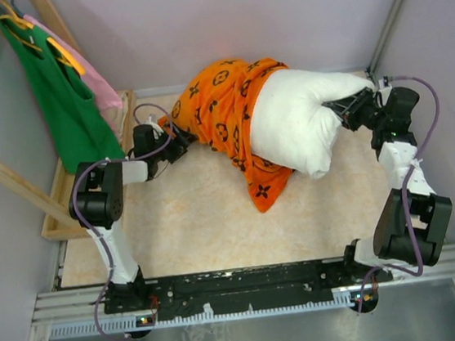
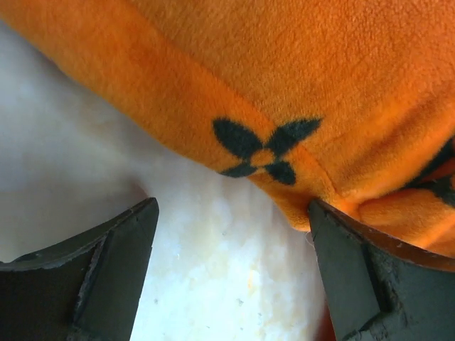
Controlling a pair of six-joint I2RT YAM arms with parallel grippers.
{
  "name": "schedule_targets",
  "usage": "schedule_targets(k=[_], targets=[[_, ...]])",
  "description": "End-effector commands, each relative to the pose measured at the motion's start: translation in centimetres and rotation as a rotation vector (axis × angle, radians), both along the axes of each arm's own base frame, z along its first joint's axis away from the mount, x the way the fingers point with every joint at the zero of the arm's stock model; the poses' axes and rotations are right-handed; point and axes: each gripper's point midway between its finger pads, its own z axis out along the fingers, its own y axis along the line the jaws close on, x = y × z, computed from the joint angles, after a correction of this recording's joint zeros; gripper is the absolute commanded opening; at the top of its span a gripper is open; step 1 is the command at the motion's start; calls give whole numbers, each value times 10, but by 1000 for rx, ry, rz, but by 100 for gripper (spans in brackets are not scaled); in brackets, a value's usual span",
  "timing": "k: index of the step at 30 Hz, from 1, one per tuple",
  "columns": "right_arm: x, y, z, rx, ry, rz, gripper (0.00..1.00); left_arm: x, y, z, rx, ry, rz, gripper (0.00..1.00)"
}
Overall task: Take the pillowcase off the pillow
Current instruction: Remove the pillow from the pillowcase.
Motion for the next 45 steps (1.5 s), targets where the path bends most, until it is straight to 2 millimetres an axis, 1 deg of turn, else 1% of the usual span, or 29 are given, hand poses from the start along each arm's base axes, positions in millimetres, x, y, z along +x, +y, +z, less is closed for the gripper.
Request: schedule_targets(k=[1,5,9,10,12,13,14,15,16,17,18,19,20,23,24,25,27,30,31,33,35,37,38,39,40,41,42,44,45], targets=[[-3,4,49,-48,-187,10,0,-7,-10,15,-282,1,65,93],[-3,7,51,-13,-207,15,0,-3,-16,10,-476,8,109,90],[-4,8,52,-5,-206,26,0,11,-21,9,-610,-1,152,88],[-4,8,54,-6,-210,28,0,16,-23,14,-625,-22,157,85],[-5,9,56,-6,-214,32,0,23,-24,13,-625,-29,178,76],[-6,9,58,-7,-219,35,0,26,-23,13,-622,-36,193,70],[-7,10,60,-6,-221,39,0,27,-22,16,-618,-47,207,60],[-8,11,63,-8,-225,43,0,28,-19,17,-612,-53,221,46],[-9,11,65,-14,-231,47,0,28,-15,17,-598,-59,239,36],[-11,10,68,-18,-237,47,0,28,-10,17,-584,-62,259,20],[-12,7,71,-18,-246,43,0,27,-4,16,-564,-60,283,8],[-15,3,77,-11,-263,30,0,25,4,16,-546,-65,309,1],[-18,-4,84,3,-284,7,0,22,14,14,-523,-72,337,0],[-22,-34,95,77,-315,-87,0,7,57,17,-461,-111,454,0],[-22,-43,99,96,-322,-106,0,1,71,21,-441,-133,490,0],[-19,-50,101,117,-325,-118,0,-11,87,17,-410,-131,535,0],[-11,-64,104,173,-330,-137,0,-27,114,27,-353,-163,608,0],[1,-85,100,298,-330,-178,0,-58,148,39,-224,-196,733,0],[7,-91,97,334,-323,-193,0,-69,157,55,-193,-232,767,0],[20,-100,88,362,-303,-218,0,-94,174,66,-114,-250,839,0],[35,-103,76,320,-257,-226,0,-121,185,82,-41,-294,890,0],[46,-102,64,258,-210,-226,0,-149,185,106,57,-374,916,0],[49,-100,56,240,-180,-222,0,-163,178,119,113,-418,910,0],[51,-97,52,202,-175,-212,0,-177,165,129,148,-459,871,0],[53,-93,49,180,-167,-200,0,-190,159,136,162,-490,848,0],[54,-88,47,163,-163,-189,0,-198,154,136,157,-501,819,0],[54,-84,45,149,-159,-178,0,-204,149,134,142,-502,780,12],[55,-74,41,133,-153,-154,0,-209,132,121,111,-476,681,52],[54,-72,40,129,-152,-151,0,-210,122,110,100,-442,628,67]])
